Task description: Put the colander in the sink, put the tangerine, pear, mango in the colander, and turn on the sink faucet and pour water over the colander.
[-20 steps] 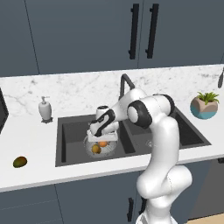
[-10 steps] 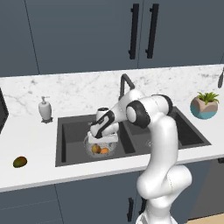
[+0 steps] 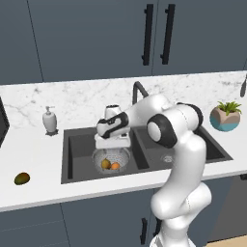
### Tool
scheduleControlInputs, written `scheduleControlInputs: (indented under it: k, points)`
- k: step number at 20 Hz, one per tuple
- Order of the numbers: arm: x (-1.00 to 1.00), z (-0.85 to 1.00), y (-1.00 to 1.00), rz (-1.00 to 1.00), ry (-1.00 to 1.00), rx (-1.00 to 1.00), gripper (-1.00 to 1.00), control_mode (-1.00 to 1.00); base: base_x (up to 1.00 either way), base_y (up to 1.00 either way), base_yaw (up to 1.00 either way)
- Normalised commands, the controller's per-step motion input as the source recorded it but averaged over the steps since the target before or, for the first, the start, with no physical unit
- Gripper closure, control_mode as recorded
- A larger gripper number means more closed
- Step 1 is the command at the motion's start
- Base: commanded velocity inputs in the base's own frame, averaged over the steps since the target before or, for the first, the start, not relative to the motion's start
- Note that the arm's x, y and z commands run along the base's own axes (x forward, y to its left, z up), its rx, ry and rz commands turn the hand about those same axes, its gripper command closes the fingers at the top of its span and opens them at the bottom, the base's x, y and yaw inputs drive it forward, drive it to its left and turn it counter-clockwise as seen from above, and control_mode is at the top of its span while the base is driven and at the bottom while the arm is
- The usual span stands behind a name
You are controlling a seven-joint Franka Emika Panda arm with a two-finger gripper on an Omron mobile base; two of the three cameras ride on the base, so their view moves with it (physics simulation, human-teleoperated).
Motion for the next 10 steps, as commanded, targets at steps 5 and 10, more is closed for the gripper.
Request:
scheduleControlInputs:
  k: [5,10]
  points:
    - [-0.9,0.54,0.23,0.08,0.03,0.0,-1.0,-1.0,0.0,0.0,0.0]
    - [-0.95,0.36,0.33,0.06,0.0,0.0,-1.0,-1.0,0.0,0.0,0.0]
